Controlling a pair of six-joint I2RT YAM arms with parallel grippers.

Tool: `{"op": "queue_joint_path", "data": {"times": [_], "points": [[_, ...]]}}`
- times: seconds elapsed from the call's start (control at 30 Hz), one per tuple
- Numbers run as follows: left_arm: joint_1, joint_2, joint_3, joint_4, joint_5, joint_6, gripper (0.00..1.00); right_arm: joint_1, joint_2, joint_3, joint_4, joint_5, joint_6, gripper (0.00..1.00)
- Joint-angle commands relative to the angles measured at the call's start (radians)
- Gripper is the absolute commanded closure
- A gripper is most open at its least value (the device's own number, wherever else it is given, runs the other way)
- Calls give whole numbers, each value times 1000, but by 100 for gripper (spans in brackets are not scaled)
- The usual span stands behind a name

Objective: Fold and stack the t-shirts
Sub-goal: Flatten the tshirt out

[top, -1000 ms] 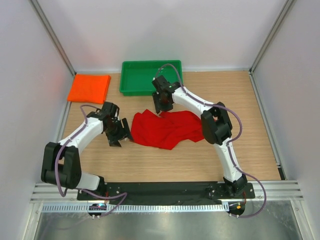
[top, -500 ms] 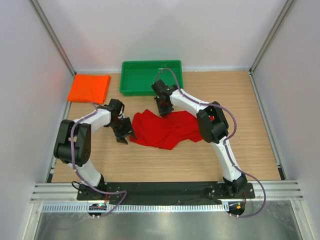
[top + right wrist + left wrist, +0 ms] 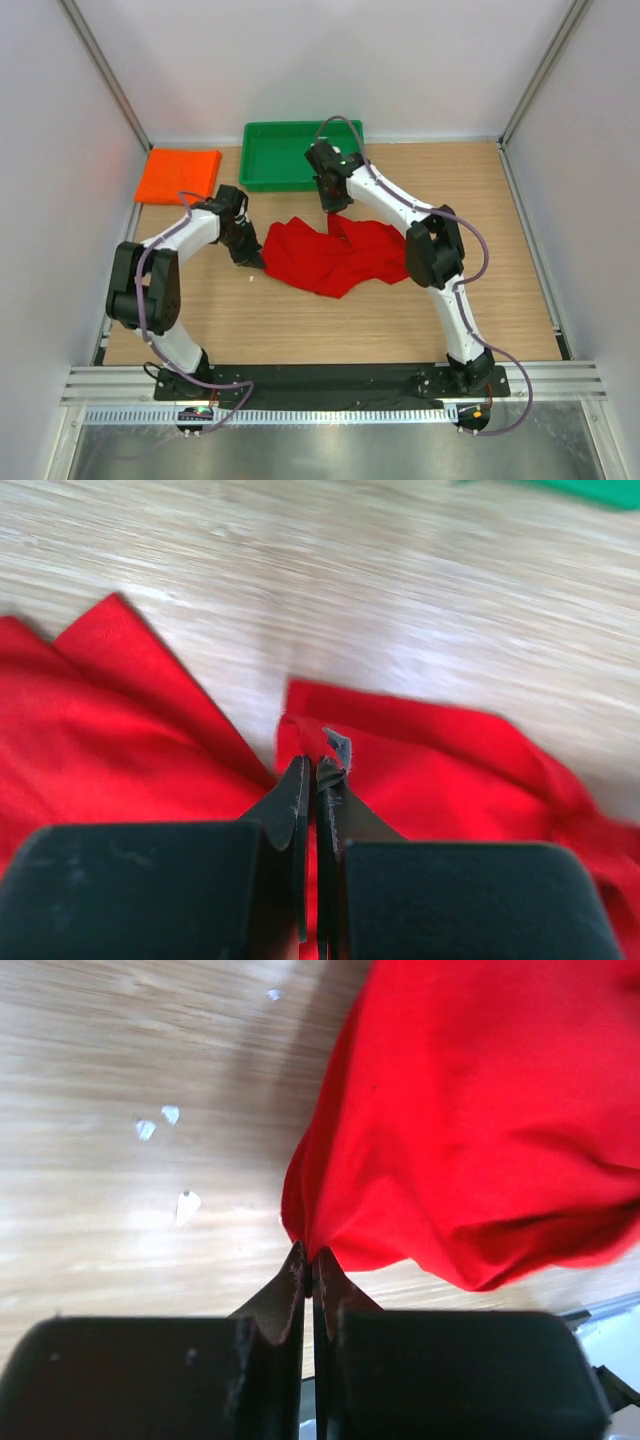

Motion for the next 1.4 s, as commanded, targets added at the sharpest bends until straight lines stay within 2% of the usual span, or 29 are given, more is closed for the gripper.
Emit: {"op": "queue_joint_path", "data": {"times": [0.0,0.37,0.47,0.6,0.73,0.97,1.13,1.27,1.37], "points": [[6,-167,82,-80,-84,22,100,-9,-202,47,-89,123,-4,99],[6,-431,314,-297,-320,28,100,-165,-783,-157,-198,335,51,99],[7,-485,349,-367,-394,25,100,-182,-883,-191,-212,399,85,99],[7,-560,426,-435,-483,14,100,-194,-1030,-226,-193,424,115,99],[7,-605,484,-455,-530,10,100,-194,-1125,-304,-24,384,85,99],[7,-521,671,-459,-537,42,100,-196,-1089,-255,69,341,56,99],[9,-406,820,-436,-506,51,100,-194,-1024,-136,95,333,-6,99],[10,-332,997,-441,-494,44,100,-194,-975,-33,100,356,-76,99],[9,-303,1059,-427,-498,33,100,-194,-955,48,92,395,-109,99]]}}
